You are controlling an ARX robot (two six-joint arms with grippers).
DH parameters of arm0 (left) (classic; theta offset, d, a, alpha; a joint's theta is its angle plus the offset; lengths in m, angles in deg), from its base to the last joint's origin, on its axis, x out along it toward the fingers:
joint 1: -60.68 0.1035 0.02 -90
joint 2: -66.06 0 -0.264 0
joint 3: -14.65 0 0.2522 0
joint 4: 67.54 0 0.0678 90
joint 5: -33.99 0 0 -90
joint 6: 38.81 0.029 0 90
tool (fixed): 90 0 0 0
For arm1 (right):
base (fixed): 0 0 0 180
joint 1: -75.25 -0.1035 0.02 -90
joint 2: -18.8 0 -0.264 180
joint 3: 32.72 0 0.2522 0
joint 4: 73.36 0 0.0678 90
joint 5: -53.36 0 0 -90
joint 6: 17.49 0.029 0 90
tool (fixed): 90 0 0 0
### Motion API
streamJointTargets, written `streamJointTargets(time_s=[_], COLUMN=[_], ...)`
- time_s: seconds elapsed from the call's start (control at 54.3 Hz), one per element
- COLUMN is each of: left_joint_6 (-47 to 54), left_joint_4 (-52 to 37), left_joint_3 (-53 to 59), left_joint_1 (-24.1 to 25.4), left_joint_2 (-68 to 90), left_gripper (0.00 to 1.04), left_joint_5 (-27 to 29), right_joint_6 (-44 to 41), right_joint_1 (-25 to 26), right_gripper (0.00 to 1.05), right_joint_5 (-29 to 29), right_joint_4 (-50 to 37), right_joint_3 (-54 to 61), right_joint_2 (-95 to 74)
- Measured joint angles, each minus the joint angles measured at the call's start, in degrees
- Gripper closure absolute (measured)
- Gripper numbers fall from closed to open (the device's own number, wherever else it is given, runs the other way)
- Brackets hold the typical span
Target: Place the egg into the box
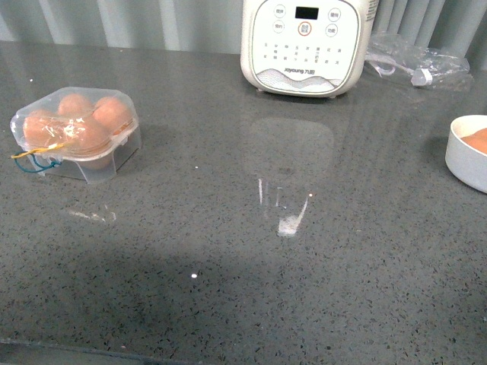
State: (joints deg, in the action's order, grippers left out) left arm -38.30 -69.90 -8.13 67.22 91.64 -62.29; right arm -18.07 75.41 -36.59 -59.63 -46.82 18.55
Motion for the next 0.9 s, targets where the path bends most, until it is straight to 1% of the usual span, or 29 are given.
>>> streamJointTargets(time_s=[0.055,0.074,0.24,0.903], left_joint_6=[-0.2,-0.5,-0.6,-0.6], left_joint_4=[0.3,0.4,1.1,6.1], left_joint_3=[1.0,1.2,3.0,7.4], left_joint_1=[-3.3,-4.2,-6.5,-6.6], left_joint_2=[-1.4,-1.9,-4.7,-15.8], left_gripper=[1.0,1.01,1.01,1.01], left_joint_5=[4.6,5.6,6.1,6.3], right_joint_6=[0.0,0.0,0.0,0.0], right_joint_1=[0.0,0.0,0.0,0.0], right_gripper=[0.07,0.07,0.07,0.07], right_joint_5=[0.0,0.0,0.0,0.0], right_joint_4=[0.0,0.0,0.0,0.0], right_joint_3=[0.0,0.0,0.0,0.0], right_joint_2=[0.0,0.0,0.0,0.0])
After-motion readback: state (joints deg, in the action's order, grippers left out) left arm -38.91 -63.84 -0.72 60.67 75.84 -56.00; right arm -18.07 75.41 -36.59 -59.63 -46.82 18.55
